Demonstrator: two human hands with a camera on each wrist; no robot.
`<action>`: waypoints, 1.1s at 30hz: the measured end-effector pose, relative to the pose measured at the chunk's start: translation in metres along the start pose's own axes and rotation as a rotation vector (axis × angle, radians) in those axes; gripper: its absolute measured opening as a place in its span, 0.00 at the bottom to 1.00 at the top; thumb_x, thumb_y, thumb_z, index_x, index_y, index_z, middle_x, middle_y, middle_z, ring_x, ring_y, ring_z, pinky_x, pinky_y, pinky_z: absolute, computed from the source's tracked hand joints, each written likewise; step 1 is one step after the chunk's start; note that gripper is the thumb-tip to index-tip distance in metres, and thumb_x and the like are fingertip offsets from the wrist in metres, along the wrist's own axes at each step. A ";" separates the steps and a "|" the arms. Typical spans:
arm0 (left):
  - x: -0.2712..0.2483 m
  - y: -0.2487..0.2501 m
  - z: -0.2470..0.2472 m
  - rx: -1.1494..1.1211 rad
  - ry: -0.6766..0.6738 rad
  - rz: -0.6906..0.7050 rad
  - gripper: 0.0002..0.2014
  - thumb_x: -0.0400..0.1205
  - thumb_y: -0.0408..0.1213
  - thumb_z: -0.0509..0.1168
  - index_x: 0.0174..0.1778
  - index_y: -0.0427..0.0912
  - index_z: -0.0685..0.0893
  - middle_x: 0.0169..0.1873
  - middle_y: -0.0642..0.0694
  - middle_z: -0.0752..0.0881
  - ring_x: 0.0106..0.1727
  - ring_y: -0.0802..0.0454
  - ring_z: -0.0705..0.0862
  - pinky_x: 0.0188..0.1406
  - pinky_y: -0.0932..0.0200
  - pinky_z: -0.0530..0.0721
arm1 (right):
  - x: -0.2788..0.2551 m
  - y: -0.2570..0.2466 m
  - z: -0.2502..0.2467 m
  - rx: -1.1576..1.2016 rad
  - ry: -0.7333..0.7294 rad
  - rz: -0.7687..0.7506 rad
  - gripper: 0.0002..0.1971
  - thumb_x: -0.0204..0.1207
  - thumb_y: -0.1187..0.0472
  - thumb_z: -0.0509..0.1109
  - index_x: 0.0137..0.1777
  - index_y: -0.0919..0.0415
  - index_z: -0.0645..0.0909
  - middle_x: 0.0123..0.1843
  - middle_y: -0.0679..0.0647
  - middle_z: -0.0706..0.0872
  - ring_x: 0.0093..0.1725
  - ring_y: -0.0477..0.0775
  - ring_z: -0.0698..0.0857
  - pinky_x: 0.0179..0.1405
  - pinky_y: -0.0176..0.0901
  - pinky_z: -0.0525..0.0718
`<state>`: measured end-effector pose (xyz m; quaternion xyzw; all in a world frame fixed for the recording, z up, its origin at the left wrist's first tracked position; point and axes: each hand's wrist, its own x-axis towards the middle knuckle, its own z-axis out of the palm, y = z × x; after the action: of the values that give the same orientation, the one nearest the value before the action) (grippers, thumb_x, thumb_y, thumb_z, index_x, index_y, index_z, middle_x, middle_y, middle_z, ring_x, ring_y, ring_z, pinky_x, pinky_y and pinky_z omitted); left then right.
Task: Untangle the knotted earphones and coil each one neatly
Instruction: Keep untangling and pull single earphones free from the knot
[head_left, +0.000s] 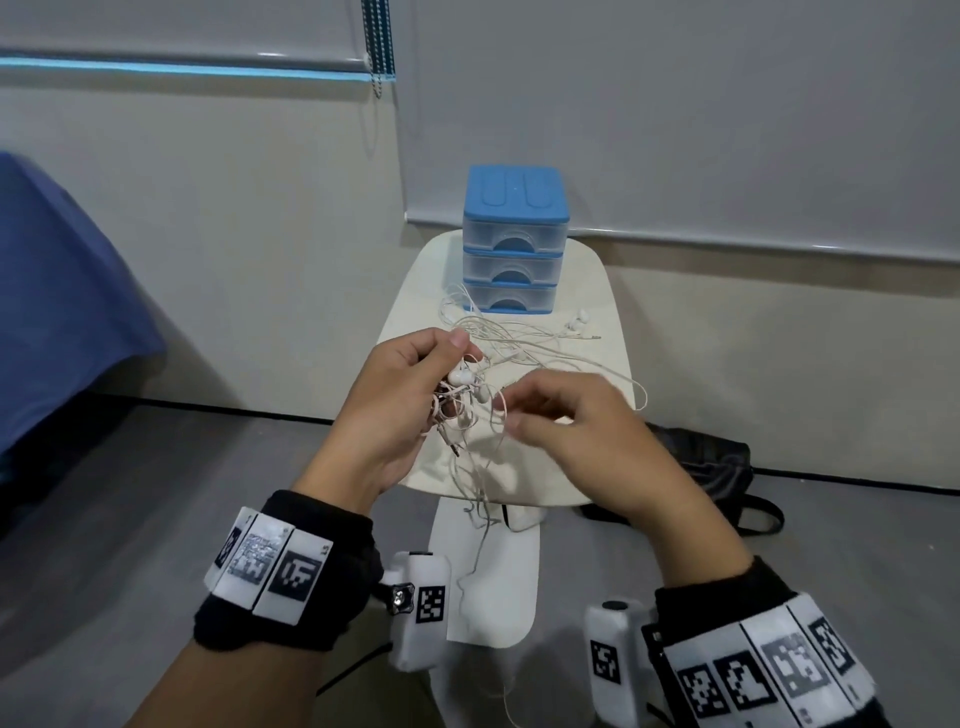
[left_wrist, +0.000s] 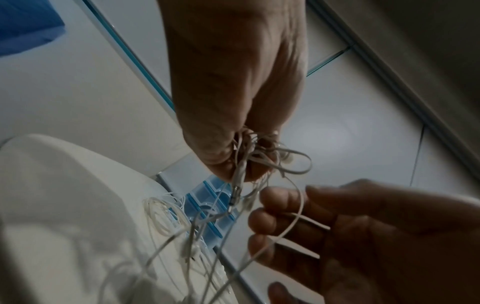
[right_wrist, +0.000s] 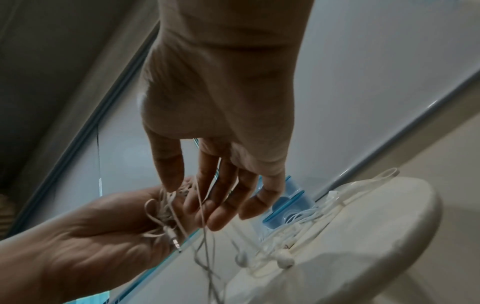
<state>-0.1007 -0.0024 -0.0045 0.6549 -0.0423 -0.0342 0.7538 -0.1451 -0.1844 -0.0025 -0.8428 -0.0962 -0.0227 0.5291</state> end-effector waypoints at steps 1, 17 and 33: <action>0.000 0.000 0.002 0.005 -0.006 0.009 0.14 0.88 0.43 0.68 0.39 0.43 0.91 0.35 0.41 0.81 0.30 0.50 0.77 0.28 0.59 0.74 | -0.001 -0.001 0.006 0.050 -0.062 0.011 0.03 0.77 0.63 0.76 0.45 0.56 0.90 0.44 0.56 0.92 0.44 0.49 0.87 0.51 0.37 0.82; -0.011 0.000 -0.002 0.101 -0.192 0.044 0.03 0.77 0.34 0.77 0.41 0.45 0.90 0.39 0.46 0.87 0.35 0.55 0.81 0.39 0.63 0.82 | 0.001 -0.024 -0.019 0.459 0.319 -0.055 0.17 0.82 0.68 0.64 0.29 0.64 0.76 0.21 0.51 0.63 0.22 0.48 0.61 0.26 0.39 0.72; -0.013 0.007 -0.005 0.205 -0.084 0.092 0.07 0.87 0.32 0.68 0.42 0.40 0.82 0.25 0.57 0.78 0.27 0.54 0.76 0.33 0.60 0.76 | 0.001 -0.017 -0.039 0.609 1.038 -0.252 0.18 0.80 0.69 0.62 0.28 0.57 0.80 0.27 0.50 0.75 0.30 0.52 0.69 0.32 0.44 0.67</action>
<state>-0.1134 0.0051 0.0011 0.7238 -0.1073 -0.0225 0.6812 -0.1446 -0.2120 0.0304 -0.5149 0.0730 -0.4640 0.7171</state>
